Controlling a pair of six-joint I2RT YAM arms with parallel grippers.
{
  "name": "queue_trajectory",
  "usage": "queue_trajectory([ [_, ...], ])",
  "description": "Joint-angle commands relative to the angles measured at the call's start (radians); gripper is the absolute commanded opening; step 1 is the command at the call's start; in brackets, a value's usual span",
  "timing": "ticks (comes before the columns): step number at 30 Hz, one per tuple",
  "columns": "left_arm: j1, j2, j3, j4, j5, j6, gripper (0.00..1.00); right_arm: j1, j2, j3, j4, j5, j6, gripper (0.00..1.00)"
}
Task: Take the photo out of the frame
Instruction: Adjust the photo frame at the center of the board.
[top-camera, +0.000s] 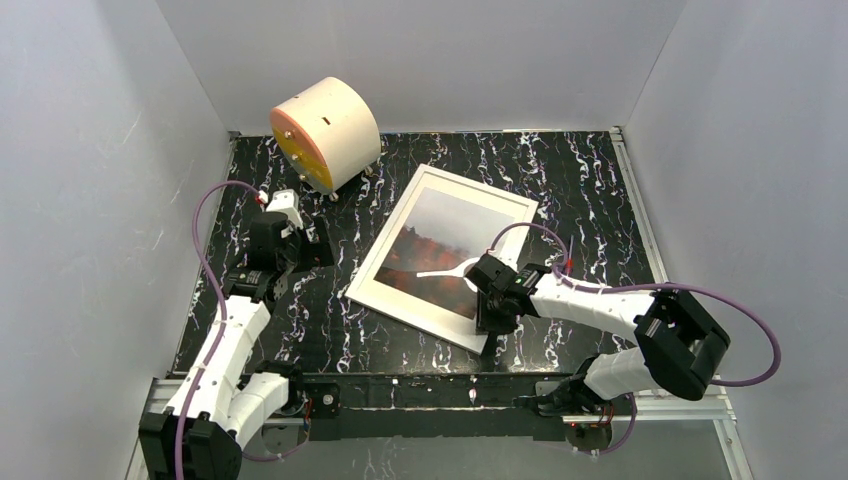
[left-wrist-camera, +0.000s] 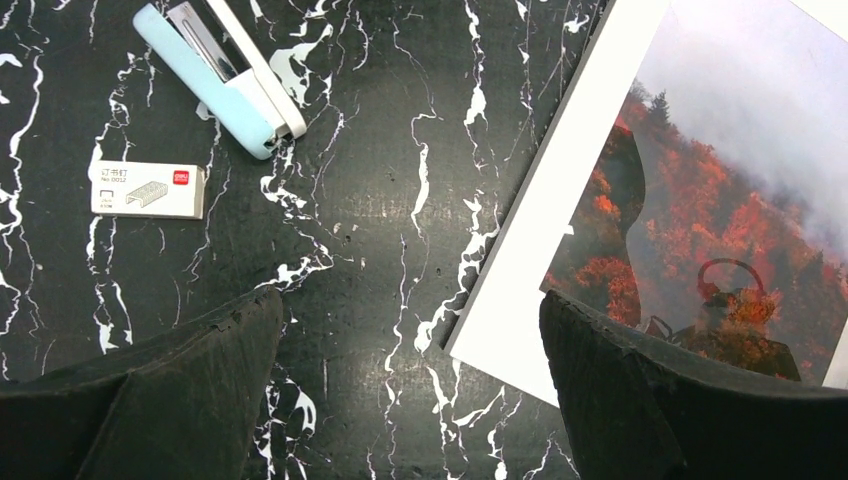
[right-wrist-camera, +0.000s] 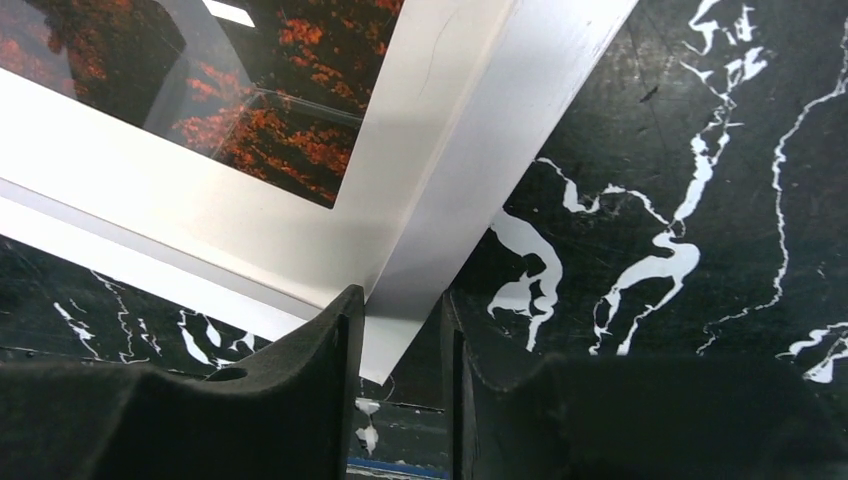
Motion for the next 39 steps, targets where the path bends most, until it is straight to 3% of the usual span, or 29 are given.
queue_trajectory([
  [1, -0.001, 0.014, -0.004, -0.001, 0.038, 0.010, 0.99, 0.011, 0.000, 0.008, -0.180, 0.082, -0.038, 0.40],
  [9, -0.001, 0.035, -0.007, -0.001, 0.086, 0.012, 0.99, 0.011, 0.007, 0.059, -0.189, 0.149, -0.032, 0.46],
  [16, -0.007, 0.112, -0.035, 0.028, 0.241, -0.056, 0.99, 0.010, -0.024, 0.111, -0.144, 0.165, -0.009, 0.61],
  [20, -0.032, 0.143, -0.059, 0.044, 0.252, -0.123, 0.99, -0.015, -0.059, 0.128, -0.123, 0.191, 0.014, 0.71],
  [30, -0.135, 0.241, -0.084, 0.125, 0.177, -0.196, 0.99, -0.304, -0.097, 0.049, 0.094, -0.088, -0.046, 0.81],
  [39, -0.190, 0.335, -0.109, 0.165, 0.141, -0.202, 0.99, -0.393, -0.074, 0.001, 0.189, -0.157, -0.071, 0.90],
])
